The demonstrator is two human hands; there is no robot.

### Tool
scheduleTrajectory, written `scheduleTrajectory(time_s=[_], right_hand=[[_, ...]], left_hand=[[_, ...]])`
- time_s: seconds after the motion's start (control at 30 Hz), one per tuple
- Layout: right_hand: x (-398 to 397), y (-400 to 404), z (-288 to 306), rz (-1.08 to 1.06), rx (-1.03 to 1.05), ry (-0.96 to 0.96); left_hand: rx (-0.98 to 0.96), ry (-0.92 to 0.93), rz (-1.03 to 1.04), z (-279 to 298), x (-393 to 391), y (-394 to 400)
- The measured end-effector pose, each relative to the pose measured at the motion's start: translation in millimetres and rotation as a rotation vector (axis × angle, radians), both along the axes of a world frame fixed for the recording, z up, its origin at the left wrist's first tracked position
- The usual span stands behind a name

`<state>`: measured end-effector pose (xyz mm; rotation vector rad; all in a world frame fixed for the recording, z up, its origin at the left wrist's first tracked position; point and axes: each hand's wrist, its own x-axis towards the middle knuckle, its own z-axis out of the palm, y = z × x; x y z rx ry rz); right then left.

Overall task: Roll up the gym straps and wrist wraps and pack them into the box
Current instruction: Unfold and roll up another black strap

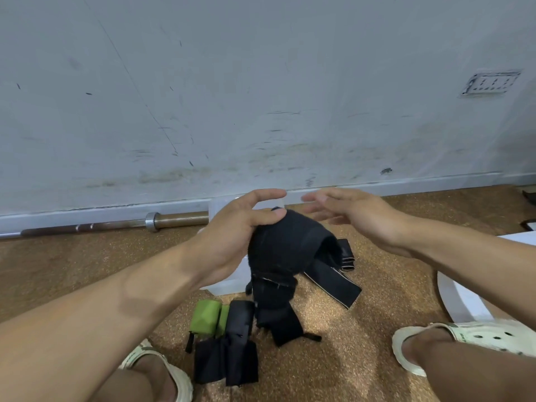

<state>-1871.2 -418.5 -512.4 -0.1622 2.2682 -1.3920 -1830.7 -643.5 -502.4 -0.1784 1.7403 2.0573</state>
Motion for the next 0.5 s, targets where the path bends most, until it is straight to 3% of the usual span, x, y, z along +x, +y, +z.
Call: scheduleTrajectory(time_s=[0.17, 0.3, 0.4, 0.5], right_hand=[[11.7, -7.1, -3.8, 0.241, -0.137, -0.323], [5.1, -2.6, 6.0, 0.268, -0.218, -0.316], [-1.9, 3.9, 10.3, 0.209, -0.384, -0.358], [-2.9, 0.7, 11.0, 0.1, -0.469, -0.28]], left_hand=[[0.007, 0.072, -0.106, 0.7, -0.1, -0.8], [-0.074, 0.109, -0.074, -1.5, -2.0, -3.9], [-0.218, 0.118, -0.016, -9.9, -2.6, -3.2], [-0.294, 0.116, 0.028, -16.0, -1.3, 0.5]])
